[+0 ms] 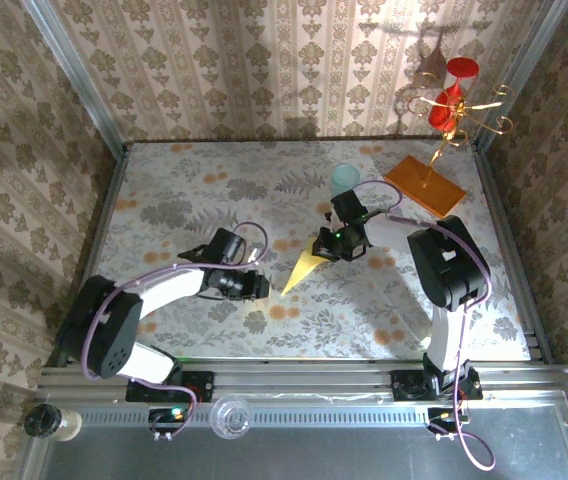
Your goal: Fold a paper plane with a square sheet of paper (pick it up from the middle)
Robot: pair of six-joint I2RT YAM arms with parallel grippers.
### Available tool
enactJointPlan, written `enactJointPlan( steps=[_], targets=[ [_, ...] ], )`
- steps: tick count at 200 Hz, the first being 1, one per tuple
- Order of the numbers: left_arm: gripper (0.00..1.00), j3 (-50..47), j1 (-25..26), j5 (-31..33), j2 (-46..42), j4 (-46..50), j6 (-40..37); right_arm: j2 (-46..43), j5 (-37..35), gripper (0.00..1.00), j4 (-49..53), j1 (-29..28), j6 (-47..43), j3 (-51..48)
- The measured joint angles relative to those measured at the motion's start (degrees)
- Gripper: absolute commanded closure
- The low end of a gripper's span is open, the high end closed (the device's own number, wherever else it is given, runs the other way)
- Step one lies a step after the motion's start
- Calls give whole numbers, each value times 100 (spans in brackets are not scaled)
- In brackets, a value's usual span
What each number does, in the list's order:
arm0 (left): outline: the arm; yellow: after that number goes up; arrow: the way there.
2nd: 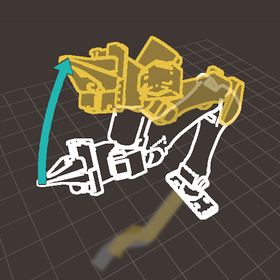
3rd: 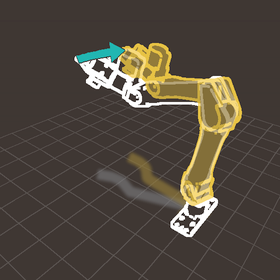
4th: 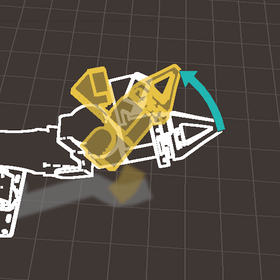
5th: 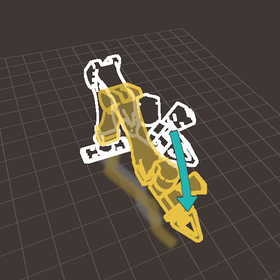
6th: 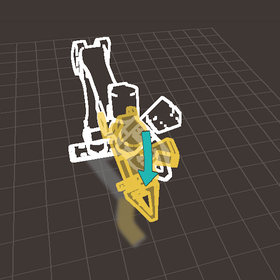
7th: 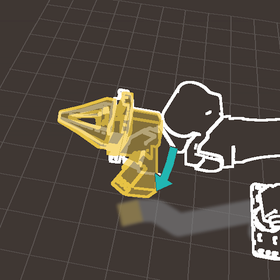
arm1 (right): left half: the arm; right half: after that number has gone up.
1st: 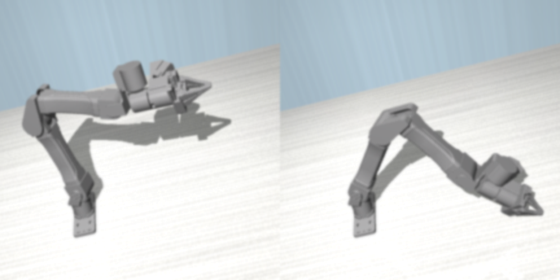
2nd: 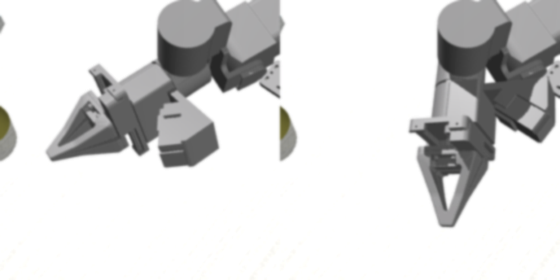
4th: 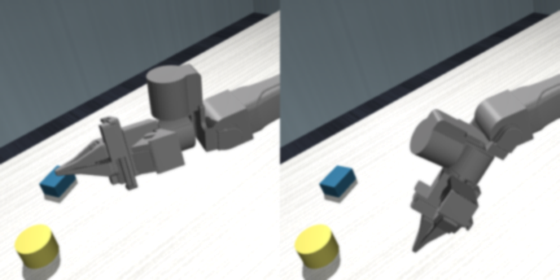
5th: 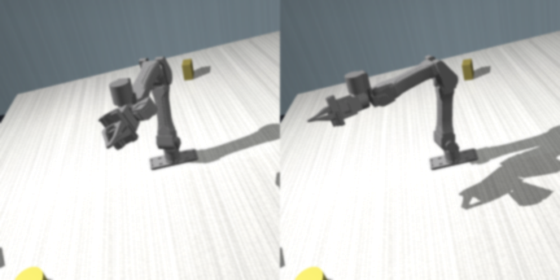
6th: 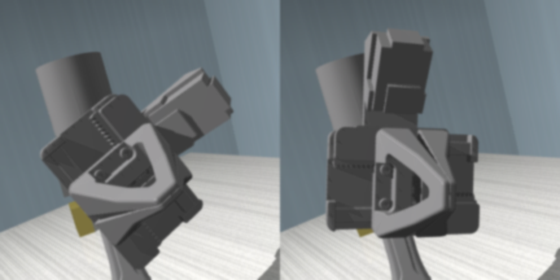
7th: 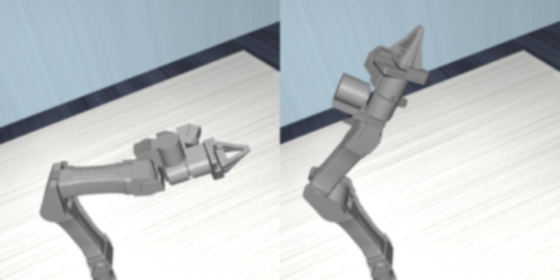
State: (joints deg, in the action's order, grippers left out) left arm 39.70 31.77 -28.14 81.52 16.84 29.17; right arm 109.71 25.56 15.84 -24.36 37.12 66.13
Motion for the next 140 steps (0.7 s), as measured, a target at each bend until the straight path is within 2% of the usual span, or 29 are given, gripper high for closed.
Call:
enactJointPlan(
  steps=[38,64,96,140],
  targets=[
    [32,170,-603,450,-286,-175,44,-737,-494,51,448,-295,127,81],
    [16,173,-975,809,-286,-345,52,-1143,-1093,35,704,-542,334,70],
    [4,170,-1126,1182,-286,-557,-44,-1290,-1825,31,896,-896,640,52],
    [0,127,-1266,1327,-284,-787,-138,-654,-2820,26,1620,-1473,1093,723]
  ],
)
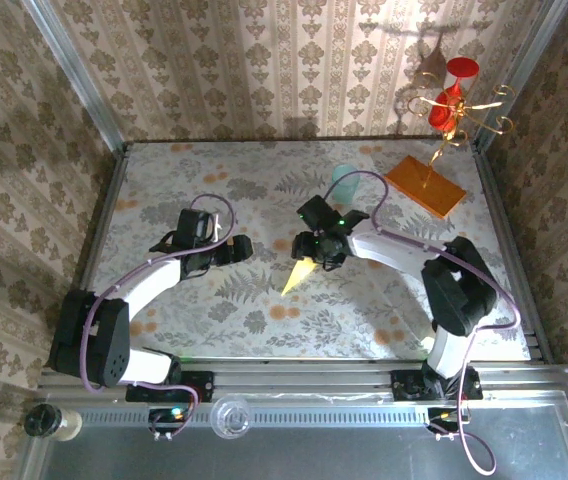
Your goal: Fold a paper plane with a square sheet of paper (pick it up from the middle)
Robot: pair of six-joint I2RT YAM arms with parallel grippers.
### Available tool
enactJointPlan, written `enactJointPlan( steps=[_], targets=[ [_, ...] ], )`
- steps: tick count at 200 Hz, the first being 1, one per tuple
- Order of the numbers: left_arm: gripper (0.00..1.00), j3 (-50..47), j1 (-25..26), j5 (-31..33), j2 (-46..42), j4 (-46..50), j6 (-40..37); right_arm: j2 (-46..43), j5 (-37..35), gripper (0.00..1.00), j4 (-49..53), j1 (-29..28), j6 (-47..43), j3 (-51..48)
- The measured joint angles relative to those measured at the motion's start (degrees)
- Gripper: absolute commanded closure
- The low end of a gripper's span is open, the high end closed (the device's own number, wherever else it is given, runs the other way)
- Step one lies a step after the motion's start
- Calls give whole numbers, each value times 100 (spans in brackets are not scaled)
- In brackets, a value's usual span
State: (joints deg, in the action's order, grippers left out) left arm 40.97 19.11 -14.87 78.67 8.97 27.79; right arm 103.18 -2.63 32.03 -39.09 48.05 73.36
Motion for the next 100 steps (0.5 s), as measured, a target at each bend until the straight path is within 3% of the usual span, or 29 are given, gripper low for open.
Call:
enactJointPlan(
  steps=[44,100],
  targets=[
    [0,-140,-90,-13,2,-101,-61,686,-717,23,586,-297,302,704],
    [0,-160,-122,-63,120,-199,-98,1248,-911,22,977,-306,295,1128]
  ],
)
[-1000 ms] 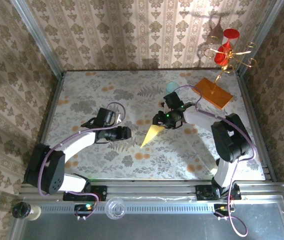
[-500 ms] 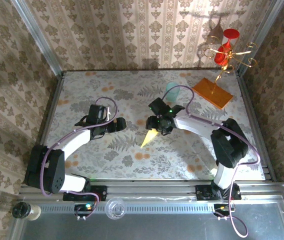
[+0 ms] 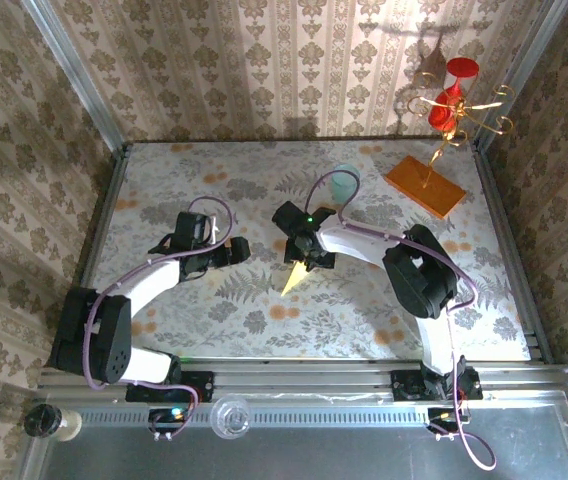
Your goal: Fold a paper plane with a square sheet of paper (pick it up from the middle)
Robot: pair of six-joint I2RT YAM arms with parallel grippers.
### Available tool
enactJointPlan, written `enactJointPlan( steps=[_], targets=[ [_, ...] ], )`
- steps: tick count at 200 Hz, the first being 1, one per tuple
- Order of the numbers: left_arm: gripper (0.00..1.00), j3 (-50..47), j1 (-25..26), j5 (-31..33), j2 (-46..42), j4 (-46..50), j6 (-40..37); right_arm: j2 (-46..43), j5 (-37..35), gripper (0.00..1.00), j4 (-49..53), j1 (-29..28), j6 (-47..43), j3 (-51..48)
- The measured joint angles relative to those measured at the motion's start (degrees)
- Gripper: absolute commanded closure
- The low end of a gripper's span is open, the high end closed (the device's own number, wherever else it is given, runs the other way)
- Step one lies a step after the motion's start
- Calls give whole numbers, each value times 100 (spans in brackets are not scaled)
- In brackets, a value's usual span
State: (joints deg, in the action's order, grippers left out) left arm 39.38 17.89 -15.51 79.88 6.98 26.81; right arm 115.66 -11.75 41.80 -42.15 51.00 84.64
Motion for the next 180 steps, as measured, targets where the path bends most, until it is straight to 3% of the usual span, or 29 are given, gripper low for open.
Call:
enactJointPlan(
  steps=[127,180],
  targets=[
    [0,2,2,-269,214,-22,-7,-120,-354,38,214,33,153,-107],
    [0,13,0,-291,260,-28,-4,-216,-417,52,168,74,267,-328]
  ],
)
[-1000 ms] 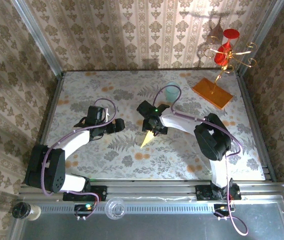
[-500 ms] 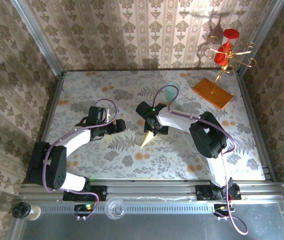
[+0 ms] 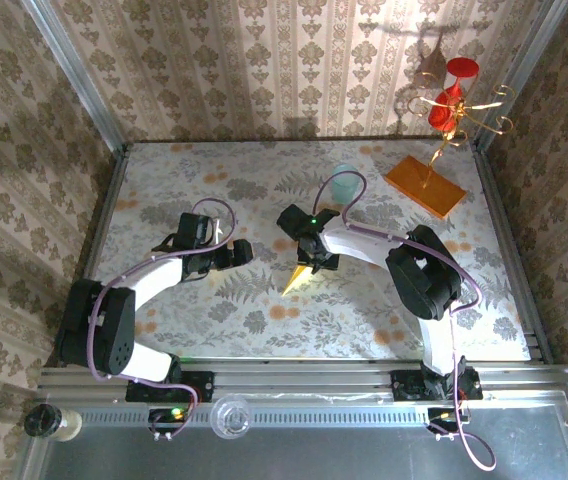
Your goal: Fold a paper plane with a square sheet of paper (pick it up from the middle)
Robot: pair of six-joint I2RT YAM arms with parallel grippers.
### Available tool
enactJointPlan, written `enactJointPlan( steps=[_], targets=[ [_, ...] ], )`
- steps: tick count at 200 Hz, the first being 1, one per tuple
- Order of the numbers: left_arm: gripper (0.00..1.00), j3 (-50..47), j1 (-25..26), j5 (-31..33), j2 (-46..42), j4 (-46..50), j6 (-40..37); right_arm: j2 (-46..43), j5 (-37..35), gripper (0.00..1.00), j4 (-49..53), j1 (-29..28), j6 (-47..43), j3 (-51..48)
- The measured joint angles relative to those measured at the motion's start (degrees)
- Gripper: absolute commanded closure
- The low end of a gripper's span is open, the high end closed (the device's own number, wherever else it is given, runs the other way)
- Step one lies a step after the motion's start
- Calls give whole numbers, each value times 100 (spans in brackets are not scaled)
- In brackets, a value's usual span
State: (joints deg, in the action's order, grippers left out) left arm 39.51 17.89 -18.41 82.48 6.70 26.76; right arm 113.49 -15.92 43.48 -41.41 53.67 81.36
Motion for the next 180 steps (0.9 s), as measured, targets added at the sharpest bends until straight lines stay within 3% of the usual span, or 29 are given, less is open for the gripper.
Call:
enactJointPlan(
  steps=[76,146,180],
  targets=[
    [0,55,2,-46,96,9,0,-96,2,90,-332,83,59,-240],
    [0,98,-118,-68,46,9,24,-824,9,97,-575,118,-439,-267],
    [1,-96,-468,-428,-337,-376,385,-1176,605,98,-1272,129,-907,-319]
  ],
)
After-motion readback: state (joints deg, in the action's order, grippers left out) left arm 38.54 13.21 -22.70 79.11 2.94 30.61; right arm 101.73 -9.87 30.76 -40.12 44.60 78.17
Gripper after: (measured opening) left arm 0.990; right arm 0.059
